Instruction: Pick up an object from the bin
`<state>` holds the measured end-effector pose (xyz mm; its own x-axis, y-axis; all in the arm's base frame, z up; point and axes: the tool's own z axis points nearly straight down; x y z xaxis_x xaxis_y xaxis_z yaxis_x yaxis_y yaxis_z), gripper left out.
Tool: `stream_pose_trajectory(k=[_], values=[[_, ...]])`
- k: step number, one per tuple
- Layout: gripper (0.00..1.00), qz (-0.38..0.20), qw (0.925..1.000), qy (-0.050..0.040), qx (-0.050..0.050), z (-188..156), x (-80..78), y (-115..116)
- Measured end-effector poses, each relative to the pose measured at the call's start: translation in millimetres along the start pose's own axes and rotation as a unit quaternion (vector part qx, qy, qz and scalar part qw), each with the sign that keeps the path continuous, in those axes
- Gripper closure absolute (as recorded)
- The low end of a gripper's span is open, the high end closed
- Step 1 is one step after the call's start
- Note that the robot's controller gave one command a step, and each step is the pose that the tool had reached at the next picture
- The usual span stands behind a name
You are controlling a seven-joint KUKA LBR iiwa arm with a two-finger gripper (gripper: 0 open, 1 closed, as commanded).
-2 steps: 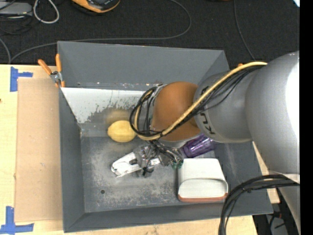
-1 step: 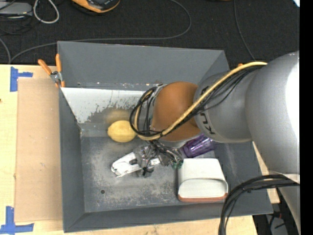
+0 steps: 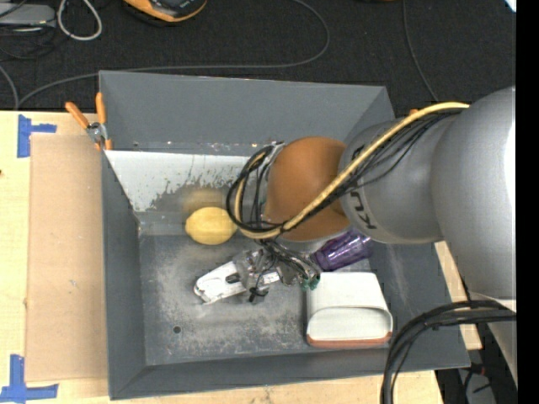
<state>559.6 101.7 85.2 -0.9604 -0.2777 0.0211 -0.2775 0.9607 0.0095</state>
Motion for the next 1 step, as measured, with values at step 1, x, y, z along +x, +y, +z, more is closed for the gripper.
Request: stream_pose_trajectory(k=[1], values=[[1.0,0.001,1.0,0.0012,0.0,-37.8,1.5,-0.1]])
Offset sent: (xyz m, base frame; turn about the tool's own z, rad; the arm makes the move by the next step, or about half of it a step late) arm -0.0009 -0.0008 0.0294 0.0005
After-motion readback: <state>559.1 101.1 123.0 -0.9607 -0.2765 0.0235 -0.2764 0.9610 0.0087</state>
